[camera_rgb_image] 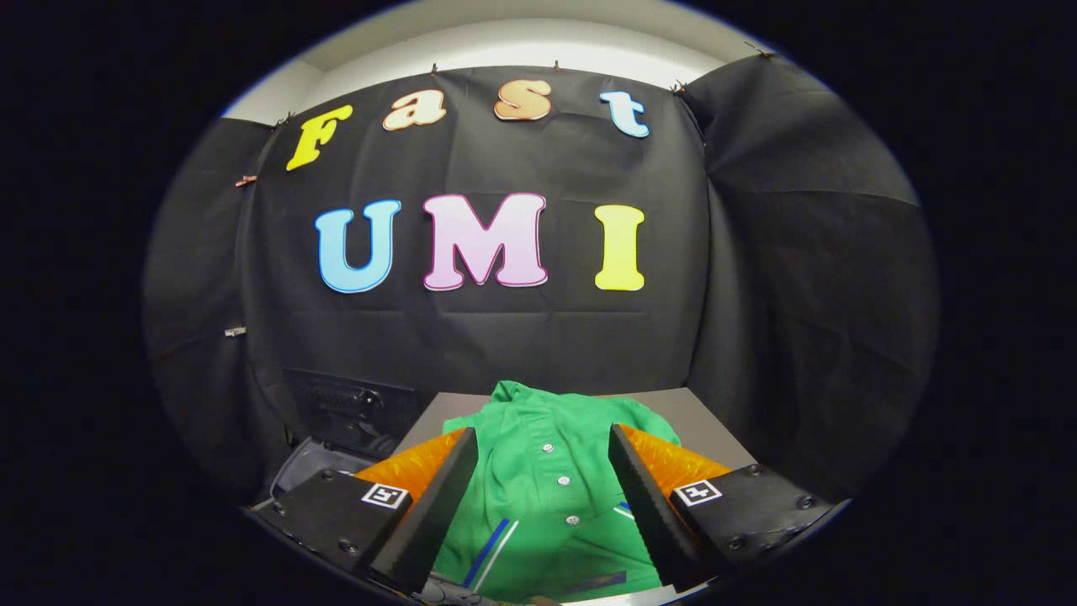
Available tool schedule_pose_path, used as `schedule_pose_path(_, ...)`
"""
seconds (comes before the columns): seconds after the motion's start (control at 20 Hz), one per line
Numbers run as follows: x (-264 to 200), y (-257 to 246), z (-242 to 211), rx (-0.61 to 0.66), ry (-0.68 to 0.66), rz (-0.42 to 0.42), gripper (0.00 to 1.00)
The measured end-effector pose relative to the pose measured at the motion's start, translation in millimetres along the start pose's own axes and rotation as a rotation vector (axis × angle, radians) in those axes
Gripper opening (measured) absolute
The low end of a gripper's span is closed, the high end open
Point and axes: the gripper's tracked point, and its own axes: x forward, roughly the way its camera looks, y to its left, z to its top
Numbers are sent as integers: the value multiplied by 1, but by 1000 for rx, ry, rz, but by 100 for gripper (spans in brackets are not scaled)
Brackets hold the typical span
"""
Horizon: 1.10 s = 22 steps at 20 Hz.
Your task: Put the clothes into the washing machine and then close the washing machine lid.
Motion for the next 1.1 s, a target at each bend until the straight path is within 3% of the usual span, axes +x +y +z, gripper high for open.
schedule_pose_path(0.4, 67, -20, -37, 3, 264, -39, 99)
schedule_pose_path(0.55, 79, -22, -61, -34, 373, -40, 99)
schedule_pose_path(0.95, 82, -21, -69, -67, 500, -37, 99)
schedule_pose_path(1.0, 81, -19, -69, -65, 519, -27, 97)
schedule_pose_path(1.05, 84, -19, -75, -74, 533, -25, 86)
schedule_pose_path(1.1, 85, -17, -76, -90, 543, -16, 82)
